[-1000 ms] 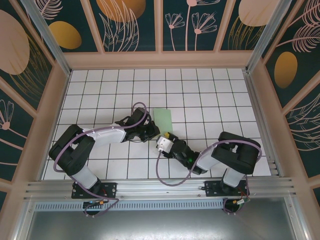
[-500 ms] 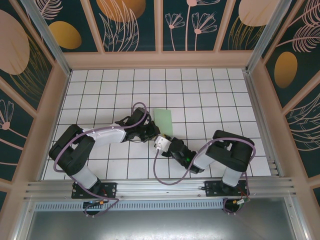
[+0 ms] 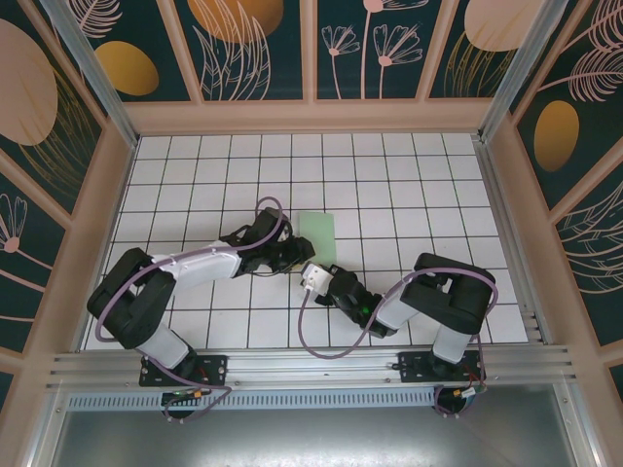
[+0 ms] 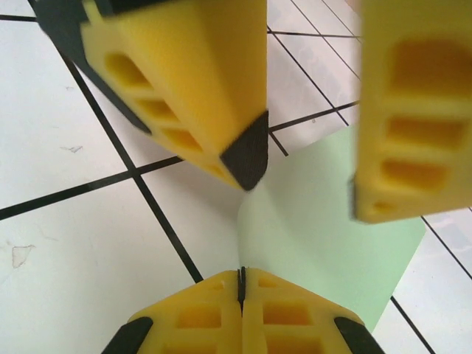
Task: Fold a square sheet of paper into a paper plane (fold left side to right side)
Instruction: Third fold the triangle at the center of the table.
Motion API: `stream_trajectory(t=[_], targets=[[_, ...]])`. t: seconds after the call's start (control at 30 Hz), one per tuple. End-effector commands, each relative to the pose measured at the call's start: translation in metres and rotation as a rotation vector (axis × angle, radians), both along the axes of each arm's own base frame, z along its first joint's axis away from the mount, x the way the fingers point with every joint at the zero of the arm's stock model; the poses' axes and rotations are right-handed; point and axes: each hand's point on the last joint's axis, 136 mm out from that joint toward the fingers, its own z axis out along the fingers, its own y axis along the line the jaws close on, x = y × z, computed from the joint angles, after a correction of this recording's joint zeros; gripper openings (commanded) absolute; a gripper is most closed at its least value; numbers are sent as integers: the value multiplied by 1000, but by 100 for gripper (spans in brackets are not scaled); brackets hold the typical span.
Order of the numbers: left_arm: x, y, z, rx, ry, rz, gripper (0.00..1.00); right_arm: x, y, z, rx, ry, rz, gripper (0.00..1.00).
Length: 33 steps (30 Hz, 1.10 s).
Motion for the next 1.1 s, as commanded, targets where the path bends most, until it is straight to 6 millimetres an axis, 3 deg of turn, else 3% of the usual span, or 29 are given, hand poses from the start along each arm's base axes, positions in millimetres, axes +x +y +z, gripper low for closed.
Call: stream_trajectory(t=[0.0, 0.17, 0.3, 0.5, 0.7, 0.83, 1.07], targets=[[-2, 17, 2, 55, -20, -1, 49, 3, 4, 4, 43, 35, -9, 0], [5, 42, 5, 82, -36, 2, 52, 4, 4, 2, 57, 71, -11, 0], [29, 54, 13, 110, -110, -23, 50, 4, 5, 2, 75, 100, -10, 0], [83, 15, 36, 131, -271, -209, 38, 5, 5, 0, 85, 145, -10, 0], [122, -23, 21, 113, -292, -332, 27, 9, 2, -1, 89, 162, -28, 0], [133, -37, -3, 95, -256, -367, 24, 10, 2, -2, 98, 181, -30, 0], [137, -42, -40, 98, -199, -376, 22, 11, 3, -2, 107, 202, -30, 0]])
